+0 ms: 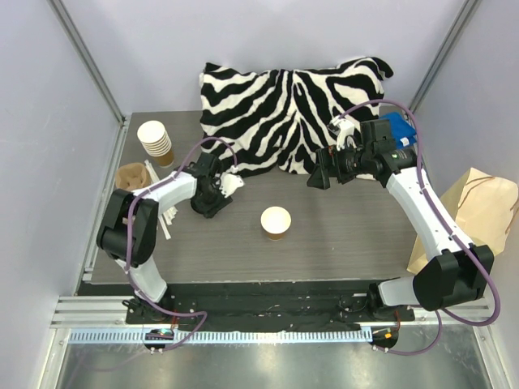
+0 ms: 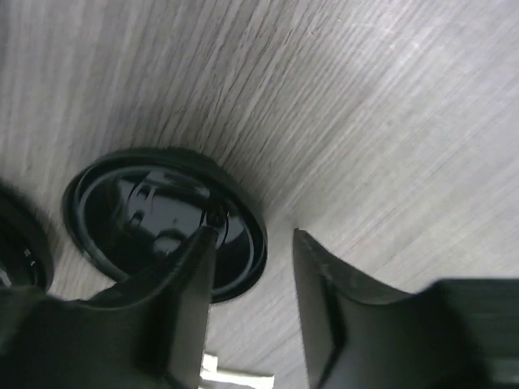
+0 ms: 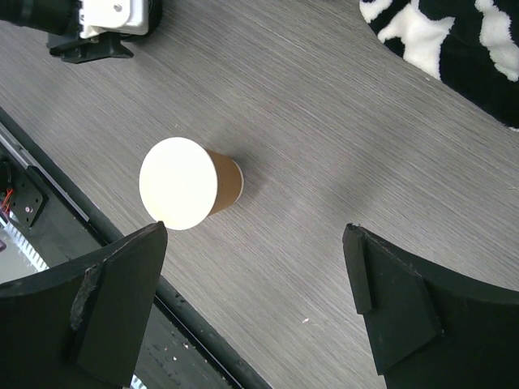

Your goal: Pack the takeout coffee

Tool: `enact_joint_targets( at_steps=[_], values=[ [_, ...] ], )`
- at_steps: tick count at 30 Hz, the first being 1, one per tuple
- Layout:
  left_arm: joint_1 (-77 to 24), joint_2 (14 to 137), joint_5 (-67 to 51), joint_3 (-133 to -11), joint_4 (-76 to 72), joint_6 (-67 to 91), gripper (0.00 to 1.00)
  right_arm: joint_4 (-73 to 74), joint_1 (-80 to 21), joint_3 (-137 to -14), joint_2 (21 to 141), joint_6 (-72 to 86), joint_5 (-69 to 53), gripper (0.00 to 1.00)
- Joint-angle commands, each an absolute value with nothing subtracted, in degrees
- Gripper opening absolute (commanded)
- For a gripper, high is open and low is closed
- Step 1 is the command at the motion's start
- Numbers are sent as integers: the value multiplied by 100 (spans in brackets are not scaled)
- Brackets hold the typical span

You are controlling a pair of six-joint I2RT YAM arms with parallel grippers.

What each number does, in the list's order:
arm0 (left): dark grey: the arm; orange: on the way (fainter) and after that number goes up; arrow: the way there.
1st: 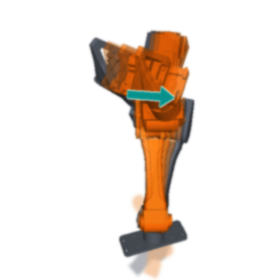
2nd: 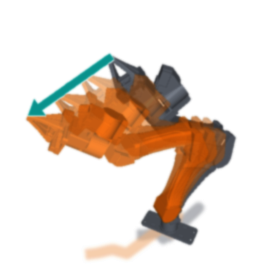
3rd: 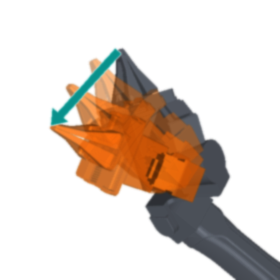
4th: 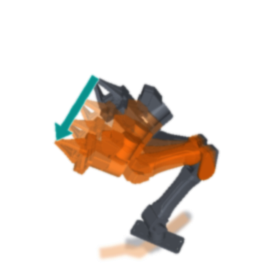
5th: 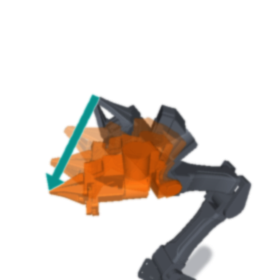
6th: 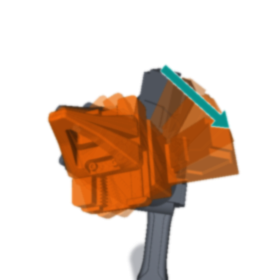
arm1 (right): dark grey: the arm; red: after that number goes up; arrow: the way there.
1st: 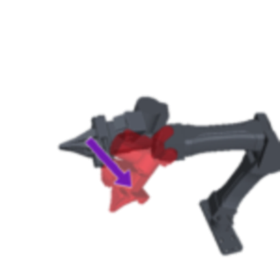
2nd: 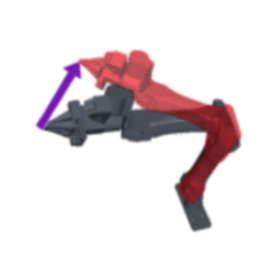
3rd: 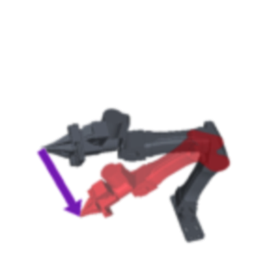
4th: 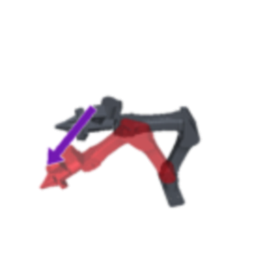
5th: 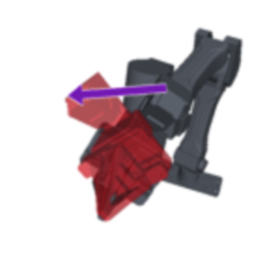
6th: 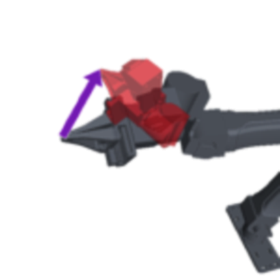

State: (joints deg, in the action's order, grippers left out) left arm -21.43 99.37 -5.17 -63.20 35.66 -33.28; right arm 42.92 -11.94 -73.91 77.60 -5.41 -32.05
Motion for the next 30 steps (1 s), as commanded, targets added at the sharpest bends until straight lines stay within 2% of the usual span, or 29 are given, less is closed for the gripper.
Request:
enact_joint_targets(
  at_steps=[1, 8, 11, 15, 21, 25, 27, 30],
  values=[
    [-2136, 10081, -352, -6161, 3059, -3489, 43, 4140, -1187, -7383, 7576, -527, -3182, 100],
    [-2328, 9485, -351, -5757, 3295, -3446, 19, 4140, -1195, -7427, 7559, -545, -3173, 100],
    [-2548, 8747, -632, -5853, 3866, -3209, 0, 4131, -1195, -7523, 7602, -554, -3199, 100],
    [-2637, 7824, -1623, -6397, 5163, -2857, 0, 4105, -1187, -7786, 7778, -440, -3409, 100],
    [-2637, 7515, -4295, -7751, 6835, -2515, 0, 3586, -1195, -7795, 7559, -448, -4393, 100],
    [-2637, 7348, -5403, -8086, 6733, -1699, 1, 4604, -1195, -8217, 7647, -1667, -4808, 100],
    [-2637, 7207, -5861, -8095, 6375, -1329, 2, 4833, -1204, -8244, 7331, -2450, -4773, 100],
    [-2645, 7111, -6597, -8095, 5882, -494, 3, 4328, -1195, -7982, 6604, -2750, -4947, 100]
  ],
)
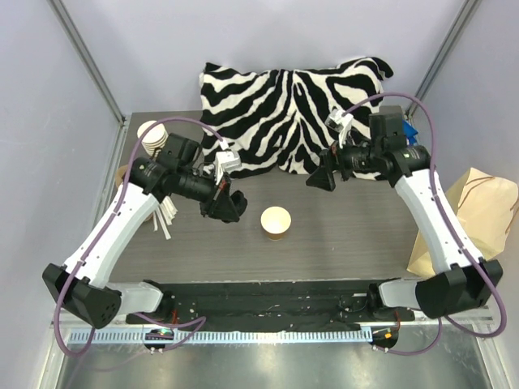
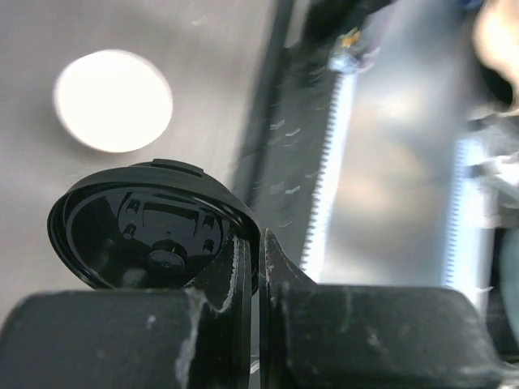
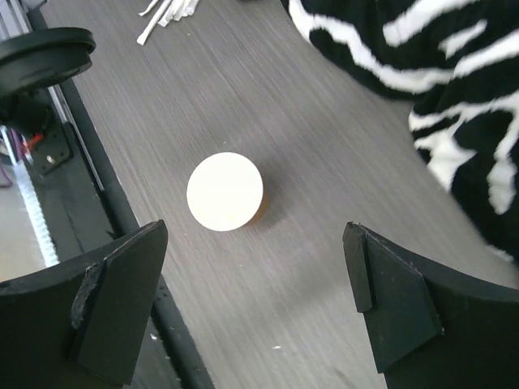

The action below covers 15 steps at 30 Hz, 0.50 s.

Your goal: Pack the takeout coffee

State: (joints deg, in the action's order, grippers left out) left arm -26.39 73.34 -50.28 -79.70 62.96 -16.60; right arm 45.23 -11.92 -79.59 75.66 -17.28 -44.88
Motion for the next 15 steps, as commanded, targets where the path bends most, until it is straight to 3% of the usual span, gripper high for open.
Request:
enact_joint_targets(
  at_steps=[1, 7, 15],
  values=[
    [-2637, 7084, -6809, -8043, 5715, -92, 3, 4037, -1213, -7841, 6340, -2707, -5035, 100],
    [-2645, 6935, -7890, -7761, 4747, 1150, 3, 1382, -1748, -6452, 4775, -2320, -5229, 100],
    [-3023, 6882, -7893, -7884, 4491, 1573, 3, 1185, -3057, -6635, 4974, -2645, -4685, 96]
  ],
)
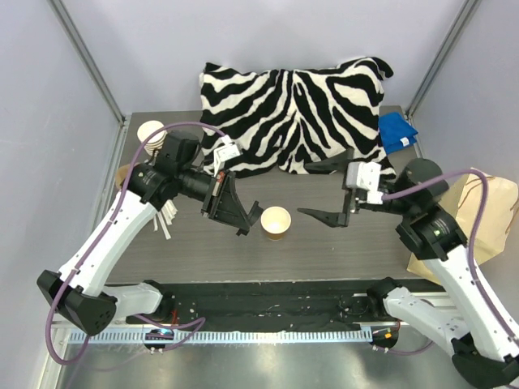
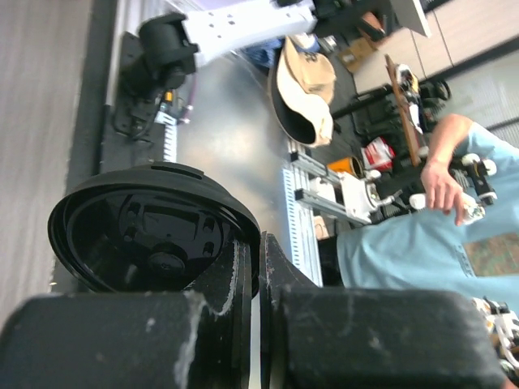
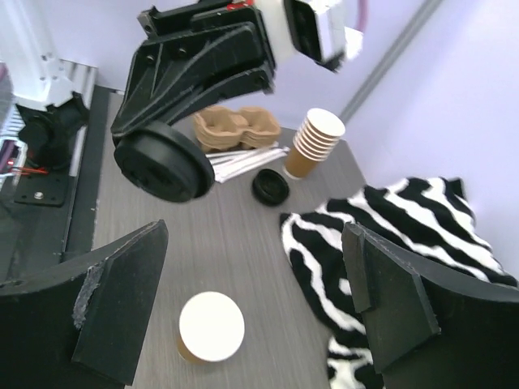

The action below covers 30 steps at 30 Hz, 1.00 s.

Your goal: Pack the takeout coffee

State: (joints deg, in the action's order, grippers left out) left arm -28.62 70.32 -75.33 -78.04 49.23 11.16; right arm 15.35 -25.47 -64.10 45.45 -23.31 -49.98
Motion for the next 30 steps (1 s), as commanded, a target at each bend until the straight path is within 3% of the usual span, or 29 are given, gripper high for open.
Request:
enact_joint_targets(
  at_steps=[1, 8, 19, 28, 30],
  values=[
    [-3032, 6882, -7858, -7858, 4465, 1591, 3, 1282, -3241, -6714, 5027, -2741, -4580, 95],
    [-3059, 6899, -7849, -7708, 4342, 1731, 3, 2196, -4963, -7031, 5431, -4209, -3658, 96],
    [-3322, 6882, -7989, -7295, 4333, 1784, 6, 2417, -5633, -6996, 5915, -5080, -3252, 96],
    [-3454, 6935, -8060, -7216, 4333, 1793, 6, 2716, -6099, -6952, 6143, -5080, -3226, 82],
    [-3506, 6934, -8033, -7172, 4333, 1802, 6, 2847, -6196, -7013, 6249, -5132, -3243, 73]
  ],
)
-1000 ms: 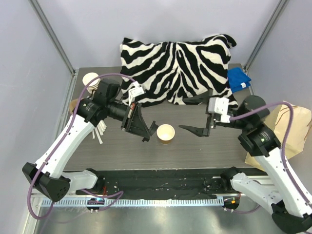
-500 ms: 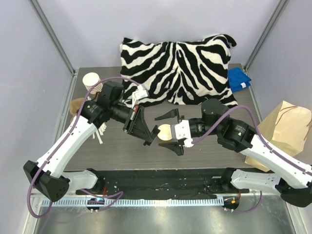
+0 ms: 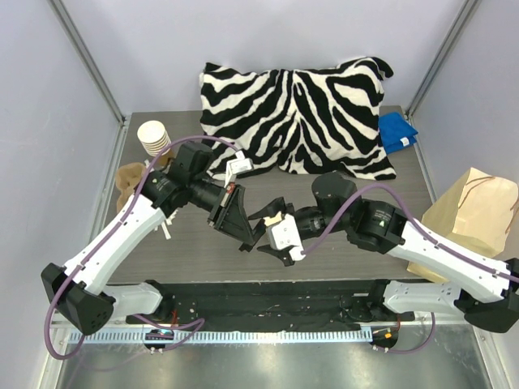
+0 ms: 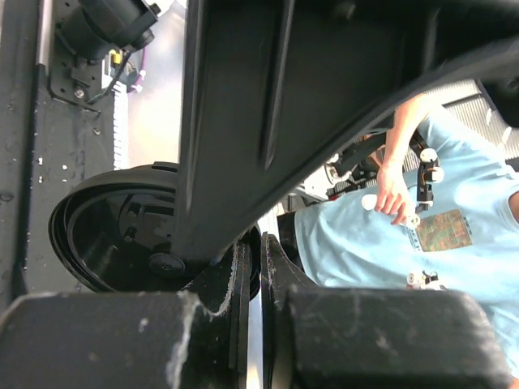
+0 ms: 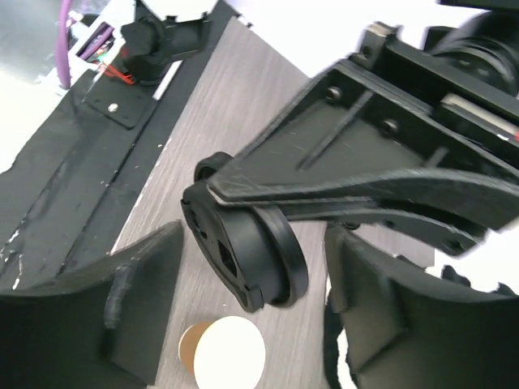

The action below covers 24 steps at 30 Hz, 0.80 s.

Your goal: Pack the takeout coffee

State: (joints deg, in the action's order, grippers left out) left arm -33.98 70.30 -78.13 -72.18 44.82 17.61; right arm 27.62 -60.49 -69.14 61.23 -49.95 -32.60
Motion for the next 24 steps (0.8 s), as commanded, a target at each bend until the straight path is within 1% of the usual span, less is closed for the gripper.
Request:
enact_joint_targets(
  at_steps=[1, 2, 4, 5, 7, 8, 9, 10, 12, 13, 14, 16, 17, 18, 19, 21, 22, 24],
  values=[
    [-3516, 6935, -8025, -7146, 4324, 1793, 6, 2909, -6231, -7031, 6284, -5159, -3234, 70],
    [-3533, 6926, -8024, -7137, 4324, 1802, 6, 3014, -6266, -7057, 6310, -5177, -3234, 64],
    [-3586, 6935, -8024, -7102, 4324, 1811, 6, 3067, -6354, -7058, 6354, -5221, -3217, 58],
    [-3595, 6943, -8024, -7093, 4333, 1811, 6, 3093, -6381, -7049, 6354, -5212, -3191, 52],
    [-3595, 6961, -8024, -7110, 4324, 1776, 6, 3138, -6433, -7031, 6363, -5247, -3138, 45],
    [-3595, 6952, -8024, -7128, 4333, 1767, 6, 3155, -6451, -7023, 6355, -5230, -3059, 39],
    [-3595, 6970, -8033, -7128, 4324, 1749, 6, 3155, -6477, -7014, 6363, -5203, -3006, 35],
    [-3595, 6978, -8042, -7128, 4324, 1723, 5, 3155, -6495, -7005, 6372, -5151, -2971, 28],
    [-3595, 6996, -8051, -7163, 4342, 1688, 4, 3147, -6513, -6979, 6363, -5080, -2883, 20],
    [-3595, 7013, -8042, -7163, 4359, 1644, 4, 3094, -6513, -6952, 6355, -4967, -2857, 13],
    [-3586, 7022, -8025, -7207, 4359, 1591, 4, 3059, -6513, -6961, 6354, -4870, -2813, 9],
    [-3568, 7057, -7990, -7286, 4438, 1495, 15, 2945, -6513, -6943, 6320, -4538, -2690, 2],
    [-3455, 7075, -7989, -7399, 4430, 1485, 21, 2918, -6513, -6943, 6302, -4422, -2637, 1],
    [-3367, 7101, -7998, -7479, 4412, 1494, 33, 2909, -6513, -6952, 6302, -4334, -2593, 1],
    [-3253, 7171, -7989, -7575, 4421, 1477, 38, 2900, -6513, -6926, 6276, -4229, -2506, 1],
    [-2779, 7259, -7919, -8023, 4517, 1276, 43, 2857, -6504, -6882, 6170, -3877, -2409, 1],
    [-2612, 7338, -7867, -8399, 4648, 1153, 43, 2787, -6513, -6804, 6118, -3745, -2321, 1],
    [-2181, 7400, -7604, -8726, 4859, 793, 43, 2690, -6504, -6741, 5968, -3271, -2215, 1]
  ],
)
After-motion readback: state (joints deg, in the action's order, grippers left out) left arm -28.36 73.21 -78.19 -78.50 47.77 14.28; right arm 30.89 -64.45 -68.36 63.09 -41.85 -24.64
